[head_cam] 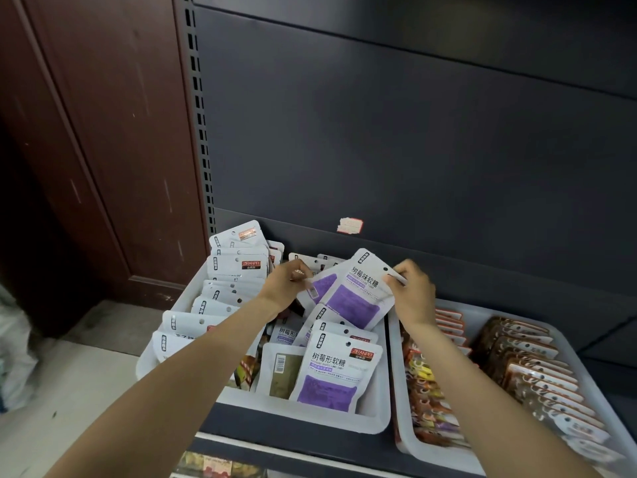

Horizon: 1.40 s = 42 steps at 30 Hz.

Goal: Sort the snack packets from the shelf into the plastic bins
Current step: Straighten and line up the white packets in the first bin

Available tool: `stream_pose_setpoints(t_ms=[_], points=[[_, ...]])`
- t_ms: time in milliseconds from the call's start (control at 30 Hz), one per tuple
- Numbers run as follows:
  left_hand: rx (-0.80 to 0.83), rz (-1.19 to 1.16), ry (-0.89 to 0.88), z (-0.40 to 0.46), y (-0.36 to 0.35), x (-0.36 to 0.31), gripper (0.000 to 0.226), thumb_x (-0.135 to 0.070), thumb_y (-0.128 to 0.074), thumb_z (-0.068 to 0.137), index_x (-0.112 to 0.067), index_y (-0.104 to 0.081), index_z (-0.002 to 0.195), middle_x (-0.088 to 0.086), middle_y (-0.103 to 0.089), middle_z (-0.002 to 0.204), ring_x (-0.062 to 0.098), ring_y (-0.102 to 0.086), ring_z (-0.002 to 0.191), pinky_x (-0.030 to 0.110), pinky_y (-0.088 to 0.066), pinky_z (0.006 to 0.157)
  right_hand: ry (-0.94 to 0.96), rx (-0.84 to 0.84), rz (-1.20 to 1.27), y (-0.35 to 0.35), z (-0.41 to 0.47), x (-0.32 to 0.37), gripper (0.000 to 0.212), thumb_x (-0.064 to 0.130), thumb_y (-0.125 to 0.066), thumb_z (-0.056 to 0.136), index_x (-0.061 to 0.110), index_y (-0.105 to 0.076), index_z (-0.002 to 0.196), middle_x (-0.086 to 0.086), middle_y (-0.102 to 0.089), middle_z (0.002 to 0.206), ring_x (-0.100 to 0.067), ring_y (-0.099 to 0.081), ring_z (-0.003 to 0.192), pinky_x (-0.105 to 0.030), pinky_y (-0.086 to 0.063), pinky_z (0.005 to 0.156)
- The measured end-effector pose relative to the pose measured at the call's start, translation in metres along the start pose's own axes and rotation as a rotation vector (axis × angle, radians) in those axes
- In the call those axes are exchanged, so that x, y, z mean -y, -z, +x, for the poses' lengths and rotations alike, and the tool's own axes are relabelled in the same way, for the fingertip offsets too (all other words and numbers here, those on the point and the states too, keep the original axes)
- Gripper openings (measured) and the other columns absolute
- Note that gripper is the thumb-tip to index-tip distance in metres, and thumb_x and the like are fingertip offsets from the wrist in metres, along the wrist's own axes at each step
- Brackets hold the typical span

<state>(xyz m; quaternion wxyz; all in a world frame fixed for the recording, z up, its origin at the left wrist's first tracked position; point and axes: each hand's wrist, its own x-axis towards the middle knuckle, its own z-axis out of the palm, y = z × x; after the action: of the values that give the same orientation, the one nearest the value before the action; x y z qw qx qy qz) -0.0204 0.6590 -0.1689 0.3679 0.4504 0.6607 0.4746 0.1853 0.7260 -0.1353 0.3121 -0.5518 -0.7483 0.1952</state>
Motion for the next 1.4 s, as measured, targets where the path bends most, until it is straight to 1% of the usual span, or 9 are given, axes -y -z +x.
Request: stream_pose_setpoints(t_ms=[100,233,367,567,633,700,767,867,1400], points=[[0.047,0.392,-0.041,0.007,-0.003,-0.002,0.017,0.001,-0.055,0.088,-0.013,-0.064,0.088,0.003,-0.068,0.097,0.012,-0.060,0.082,0.009,-0.044,0.069,0.021,-0.068,0.035,0.001,0.005,0.005,0.014,0.016,-0.061,0.091,0.010,-0.048,0.094,-0.012,-0.064,0.106,-0.024,-0.063,0.097,-0.012,-0.039,0.057],[0.050,0.381,-0.068,0.008,0.004,-0.005,0.026,-0.001,-0.051,0.092,-0.010,-0.062,0.113,0.005,-0.066,0.106,0.013,-0.059,0.092,0.006,-0.045,0.071,0.127,-0.116,-0.010,0.000,0.008,0.016,0.020,0.016,-0.059,0.092,0.008,-0.059,0.110,-0.010,-0.062,0.115,-0.023,-0.061,0.104,-0.010,-0.038,0.064],[0.106,0.461,-0.039,-0.001,0.013,0.012,0.031,-0.008,-0.060,0.090,-0.013,-0.058,0.121,0.003,-0.065,0.119,0.017,-0.059,0.111,0.022,-0.042,0.095,0.247,0.220,-0.331,-0.016,-0.005,0.019,0.022,0.015,-0.049,0.097,0.011,-0.061,0.116,-0.005,-0.053,0.119,-0.019,-0.056,0.105,-0.018,-0.038,0.071],[0.225,0.810,-0.128,-0.013,0.024,0.037,0.052,-0.032,-0.067,0.084,-0.023,-0.050,0.133,-0.002,-0.051,0.135,0.018,-0.043,0.125,0.026,-0.030,0.103,0.316,0.256,-0.560,-0.022,-0.008,0.017,0.074,0.008,-0.061,0.088,0.026,-0.021,0.148,-0.005,-0.037,0.138,-0.020,-0.046,0.121,-0.029,-0.047,0.089],[0.272,1.128,-0.227,-0.013,0.016,0.047,0.060,-0.045,-0.059,0.087,-0.024,-0.041,0.140,-0.003,-0.045,0.141,0.017,-0.036,0.131,0.029,-0.023,0.106,0.442,0.262,-0.635,-0.023,-0.009,0.015,0.098,-0.001,-0.064,0.082,0.036,-0.003,0.150,-0.006,-0.020,0.149,-0.023,-0.032,0.134,-0.036,-0.035,0.106],[0.267,1.286,-0.304,-0.010,0.010,0.055,0.062,-0.048,-0.054,0.088,-0.025,-0.034,0.143,-0.005,-0.041,0.144,0.016,-0.032,0.134,0.029,-0.018,0.108,0.578,0.340,-0.694,-0.028,-0.009,0.010,0.090,0.001,-0.060,0.087,0.040,-0.008,0.149,-0.002,0.000,0.158,-0.024,-0.008,0.145,-0.037,-0.013,0.117],[0.276,1.316,-0.299,-0.005,0.007,0.060,0.068,-0.049,-0.053,0.088,-0.024,-0.028,0.146,-0.005,-0.036,0.147,0.015,-0.027,0.137,0.029,-0.014,0.110,0.592,0.376,-0.661,-0.034,-0.007,0.005,0.070,0.028,-0.057,0.093,0.041,-0.017,0.148,0.002,0.010,0.159,-0.022,0.005,0.147,-0.037,0.000,0.116],[0.308,1.375,-0.257,0.002,0.007,0.067,0.074,-0.056,-0.050,0.088,-0.023,-0.023,0.148,-0.005,-0.031,0.151,0.014,-0.019,0.141,0.031,-0.011,0.112,0.494,0.424,-0.688,-0.042,0.000,-0.009,0.086,0.058,-0.056,0.085,0.042,-0.001,0.149,0.000,0.023,0.157,-0.022,0.017,0.145,-0.044,0.001,0.117],[0.359,1.344,-0.208,0.015,0.005,0.066,0.046,-0.050,-0.053,0.086,-0.030,-0.053,0.127,-0.001,-0.053,0.129,0.016,-0.037,0.127,0.032,-0.022,0.102,0.445,0.442,-0.790,-0.049,0.008,-0.015,0.101,0.054,-0.068,0.078,0.043,0.005,0.148,-0.004,0.028,0.155,-0.025,0.022,0.144,-0.048,-0.005,0.117]])
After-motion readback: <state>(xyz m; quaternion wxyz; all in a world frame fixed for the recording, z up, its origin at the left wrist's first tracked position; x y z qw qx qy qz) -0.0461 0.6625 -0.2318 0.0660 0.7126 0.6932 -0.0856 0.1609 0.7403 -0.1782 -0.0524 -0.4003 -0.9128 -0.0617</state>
